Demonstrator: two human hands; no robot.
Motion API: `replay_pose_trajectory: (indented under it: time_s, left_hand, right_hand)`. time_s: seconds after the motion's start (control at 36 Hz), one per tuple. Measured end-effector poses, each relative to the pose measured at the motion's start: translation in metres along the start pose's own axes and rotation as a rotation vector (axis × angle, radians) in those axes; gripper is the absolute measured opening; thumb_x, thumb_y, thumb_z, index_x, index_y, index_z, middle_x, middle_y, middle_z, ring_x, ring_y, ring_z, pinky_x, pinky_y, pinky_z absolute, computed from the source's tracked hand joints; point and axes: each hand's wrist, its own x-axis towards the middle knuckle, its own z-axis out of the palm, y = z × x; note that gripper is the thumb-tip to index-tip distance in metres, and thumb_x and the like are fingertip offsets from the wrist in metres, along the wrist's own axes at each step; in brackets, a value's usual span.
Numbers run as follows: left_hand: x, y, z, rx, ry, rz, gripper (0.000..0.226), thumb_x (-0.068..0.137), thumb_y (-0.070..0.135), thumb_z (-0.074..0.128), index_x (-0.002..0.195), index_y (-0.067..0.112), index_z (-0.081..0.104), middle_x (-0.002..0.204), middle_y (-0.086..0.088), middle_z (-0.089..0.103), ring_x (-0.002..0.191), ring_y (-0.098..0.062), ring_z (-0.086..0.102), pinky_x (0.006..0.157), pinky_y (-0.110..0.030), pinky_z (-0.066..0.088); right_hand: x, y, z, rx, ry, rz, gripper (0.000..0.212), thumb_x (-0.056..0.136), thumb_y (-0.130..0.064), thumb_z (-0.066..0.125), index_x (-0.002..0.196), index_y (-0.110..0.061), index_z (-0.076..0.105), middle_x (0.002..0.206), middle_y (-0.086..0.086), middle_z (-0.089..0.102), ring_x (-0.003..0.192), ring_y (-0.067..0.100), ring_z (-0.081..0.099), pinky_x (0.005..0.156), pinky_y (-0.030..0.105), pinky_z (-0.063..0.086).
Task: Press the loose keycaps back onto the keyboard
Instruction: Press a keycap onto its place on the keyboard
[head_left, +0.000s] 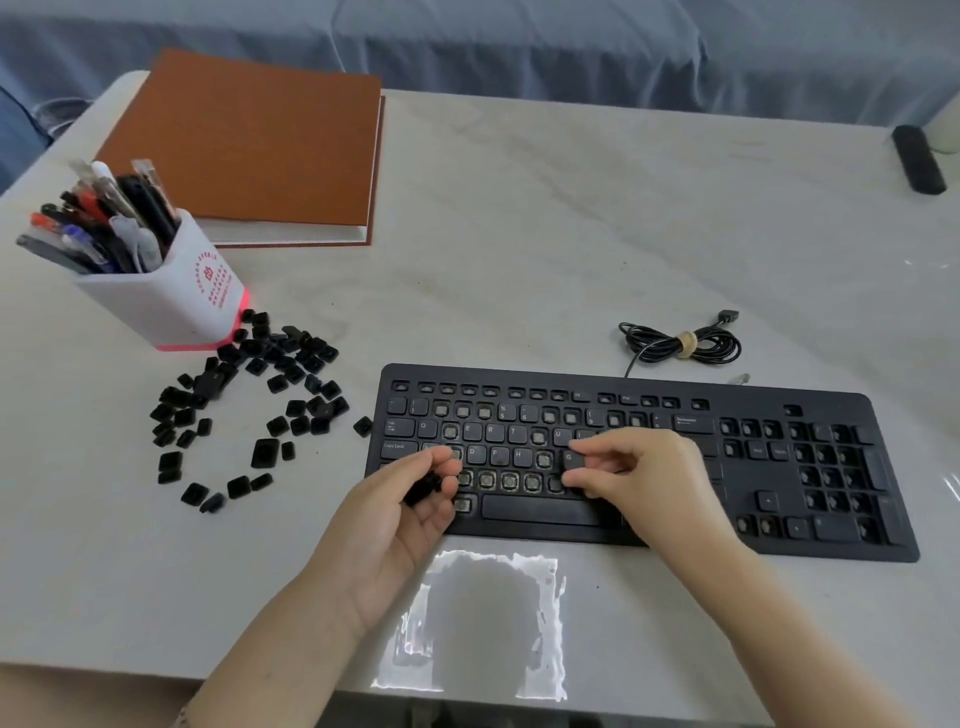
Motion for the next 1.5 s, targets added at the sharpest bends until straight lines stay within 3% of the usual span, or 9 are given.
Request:
replay_pose_trajectory:
  time_s: [0.14,0.25,0.47,0.69,0.94,1.22,1.36,1.44,1.5]
  left_hand:
    - [-0.001,-0.001,-0.003,-0.112,-0.013,-0.04,0.017,0.092,0.005,0.049,0.089,-0.001,0.063,0.073,-0.011,0.069,0.055,-0.012,0.061,0.055,-0.02,0.054]
    - [0.0,0.0,-0.004,-0.129,-0.028,-0.053,0.015,0.092,0.004,0.05,0.09,-0.002,0.064,0.077,-0.013,0.07,0.056,-0.012,0.062,0.056,-0.021,0.056]
    - [0.004,0.0,-0.006,-0.096,-0.021,-0.066,0.014,0.092,0.004,0.052,0.09,-0.003,0.065,0.082,-0.013,0.072,0.058,-0.011,0.065,0.056,-0.02,0.057]
    - [0.006,-0.001,-0.006,-0.098,0.001,-0.093,0.008,0.088,0.006,0.057,0.089,0.001,0.063,0.084,-0.013,0.073,0.056,-0.01,0.065,0.052,-0.017,0.053]
    - [0.008,0.0,-0.007,-0.102,-0.009,-0.11,0.007,0.087,0.007,0.056,0.089,0.003,0.062,0.089,-0.014,0.073,0.057,-0.01,0.065,0.049,-0.015,0.051]
    - [0.008,-0.001,-0.009,-0.112,-0.03,-0.11,0.008,0.088,0.007,0.055,0.09,0.002,0.061,0.09,-0.015,0.073,0.059,-0.011,0.065,0.048,-0.015,0.051]
    - [0.008,-0.001,-0.01,-0.108,-0.031,-0.111,0.007,0.087,0.007,0.055,0.089,0.003,0.061,0.089,-0.015,0.073,0.058,-0.011,0.066,0.051,-0.016,0.051]
    - [0.008,-0.001,-0.01,-0.102,-0.034,-0.109,0.007,0.086,0.007,0.056,0.088,0.003,0.062,0.09,-0.014,0.073,0.059,-0.011,0.066,0.052,-0.016,0.051]
    - [0.009,-0.001,-0.01,-0.094,-0.035,-0.105,0.007,0.086,0.007,0.057,0.088,0.003,0.062,0.089,-0.014,0.073,0.059,-0.01,0.066,0.051,-0.016,0.051]
  right_hand:
    - [0.009,-0.01,0.009,-0.127,-0.031,-0.059,0.023,0.069,-0.011,0.08,0.092,-0.014,0.075,0.068,-0.012,0.057,0.062,0.002,0.054,0.068,0.0,0.038]
    - [0.013,-0.013,0.013,-0.236,-0.068,-0.055,0.024,0.073,-0.021,0.079,0.096,-0.017,0.074,0.068,-0.013,0.054,0.066,0.005,0.052,0.078,0.011,0.038]
    - [0.016,-0.01,0.014,-0.273,-0.098,-0.055,0.025,0.075,-0.02,0.077,0.098,-0.015,0.073,0.066,-0.018,0.048,0.061,-0.006,0.045,0.062,-0.004,0.032]
    - [0.009,-0.005,0.02,-0.379,-0.097,-0.124,0.025,0.084,-0.026,0.068,0.108,-0.019,0.07,0.076,-0.01,0.05,0.072,0.006,0.047,0.067,0.005,0.033]
    - [0.012,-0.004,0.019,-0.246,-0.035,-0.091,0.024,0.073,-0.016,0.076,0.096,-0.022,0.074,0.072,-0.014,0.055,0.062,-0.002,0.052,0.066,-0.001,0.035]
    - [0.013,-0.003,0.014,-0.22,-0.062,-0.096,0.02,0.073,-0.019,0.077,0.091,-0.025,0.073,0.072,-0.013,0.059,0.062,0.002,0.055,0.065,0.0,0.037]
    - [0.015,-0.003,0.013,-0.296,-0.114,-0.144,0.019,0.078,-0.022,0.074,0.097,-0.021,0.073,0.072,-0.014,0.055,0.071,0.01,0.057,0.069,0.006,0.038]
    - [0.014,0.001,0.015,-0.324,-0.114,-0.203,0.021,0.078,-0.022,0.074,0.098,-0.018,0.074,0.075,-0.012,0.053,0.071,0.006,0.053,0.077,0.014,0.039]
    - [0.013,0.007,0.017,-0.254,-0.039,-0.243,0.017,0.074,-0.018,0.077,0.091,-0.016,0.075,0.074,-0.014,0.052,0.067,0.0,0.051,0.074,0.009,0.04]
